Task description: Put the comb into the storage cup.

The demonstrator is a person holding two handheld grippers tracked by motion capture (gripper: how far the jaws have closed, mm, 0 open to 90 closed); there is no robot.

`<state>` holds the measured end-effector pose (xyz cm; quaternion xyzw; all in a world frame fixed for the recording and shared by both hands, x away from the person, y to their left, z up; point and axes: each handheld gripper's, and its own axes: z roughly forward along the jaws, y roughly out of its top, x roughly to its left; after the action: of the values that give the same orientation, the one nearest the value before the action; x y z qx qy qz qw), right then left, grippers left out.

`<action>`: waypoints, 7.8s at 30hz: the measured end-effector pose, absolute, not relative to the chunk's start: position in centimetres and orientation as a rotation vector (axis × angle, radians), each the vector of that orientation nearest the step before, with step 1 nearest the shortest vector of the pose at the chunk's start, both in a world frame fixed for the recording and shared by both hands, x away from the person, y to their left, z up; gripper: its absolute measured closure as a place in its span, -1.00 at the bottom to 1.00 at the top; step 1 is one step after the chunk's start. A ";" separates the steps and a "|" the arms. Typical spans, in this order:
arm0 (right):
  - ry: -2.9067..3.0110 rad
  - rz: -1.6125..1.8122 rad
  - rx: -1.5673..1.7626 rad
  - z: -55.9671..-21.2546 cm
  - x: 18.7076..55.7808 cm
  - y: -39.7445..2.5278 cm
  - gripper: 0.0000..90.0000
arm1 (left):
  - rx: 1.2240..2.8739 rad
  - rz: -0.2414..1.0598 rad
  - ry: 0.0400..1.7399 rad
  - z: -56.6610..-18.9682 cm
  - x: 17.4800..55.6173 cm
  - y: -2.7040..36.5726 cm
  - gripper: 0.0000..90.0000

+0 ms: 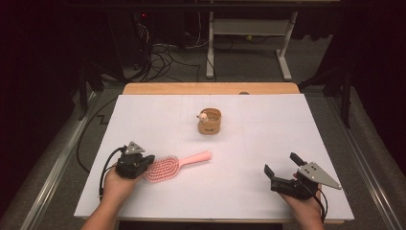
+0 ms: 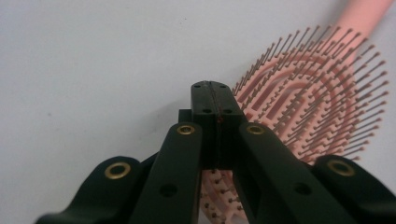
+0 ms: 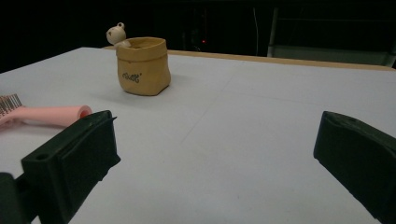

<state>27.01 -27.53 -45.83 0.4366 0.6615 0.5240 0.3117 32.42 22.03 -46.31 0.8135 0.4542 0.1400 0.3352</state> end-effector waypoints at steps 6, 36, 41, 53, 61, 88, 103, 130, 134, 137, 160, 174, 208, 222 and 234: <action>1.745 1.381 1.153 -45.8 27.0 -27.5 -1.00 | 2.122 0.362 1.172 -46.3 31.2 22.3 1.00; 1.749 1.382 1.151 -45.8 27.0 -27.3 -1.00 | 1.804 0.389 1.119 -46.3 29.4 26.6 0.63; 1.748 1.382 1.148 -45.8 27.0 -27.4 -1.00 | 1.784 0.392 1.104 -46.3 29.3 26.9 0.40; 1.747 1.382 1.149 -45.8 27.0 -27.4 -1.00 | 1.764 0.430 1.057 -46.6 29.3 27.3 -0.11; 1.748 1.381 1.147 -45.8 27.0 -27.3 -1.00 | 1.748 0.451 1.047 -46.5 29.3 27.4 -0.39; 1.753 1.381 1.138 -45.7 27.0 -27.2 -1.00 | 1.731 0.460 0.954 -46.1 29.3 26.8 -1.00; 1.748 1.382 1.138 -45.7 27.1 -27.3 -1.00 | 1.829 0.412 0.887 -45.6 28.7 25.3 -1.00; 1.765 1.379 1.129 -45.8 27.1 -27.0 -1.00 | 2.070 0.375 0.890 -47.3 29.2 22.8 -1.00; 1.766 1.378 1.133 -45.8 27.2 -27.1 -1.00 | 2.104 0.354 0.899 -47.6 29.5 22.6 -0.97; 1.769 1.376 1.132 -45.9 27.1 -27.1 -1.00 | 2.124 0.341 0.905 -47.7 29.6 22.4 -0.97; 1.777 1.429 1.140 -45.9 27.4 -27.3 -1.00 | 2.486 0.281 0.942 -45.3 32.4 18.9 -1.00; 1.778 1.438 1.130 -45.8 27.2 -27.2 -1.00 | 2.632 0.178 0.924 -45.2 33.7 18.2 -0.98; 1.786 1.434 1.129 -45.9 26.9 -26.9 -1.00 | 2.933 -0.037 0.854 -45.1 36.4 15.2 -0.86; 1.797 1.427 1.124 -46.0 26.9 -26.7 -1.00 | 2.978 -0.072 0.821 -45.4 36.7 14.7 -0.97; 1.799 1.424 1.123 -46.0 26.9 -26.7 -1.00 | 2.995 -0.084 0.786 -45.0 37.2 14.9 -0.77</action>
<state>26.94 -26.71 -46.00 0.4206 0.6742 0.5338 0.2893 37.23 14.91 -45.02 0.9667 0.2537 -0.0272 0.0219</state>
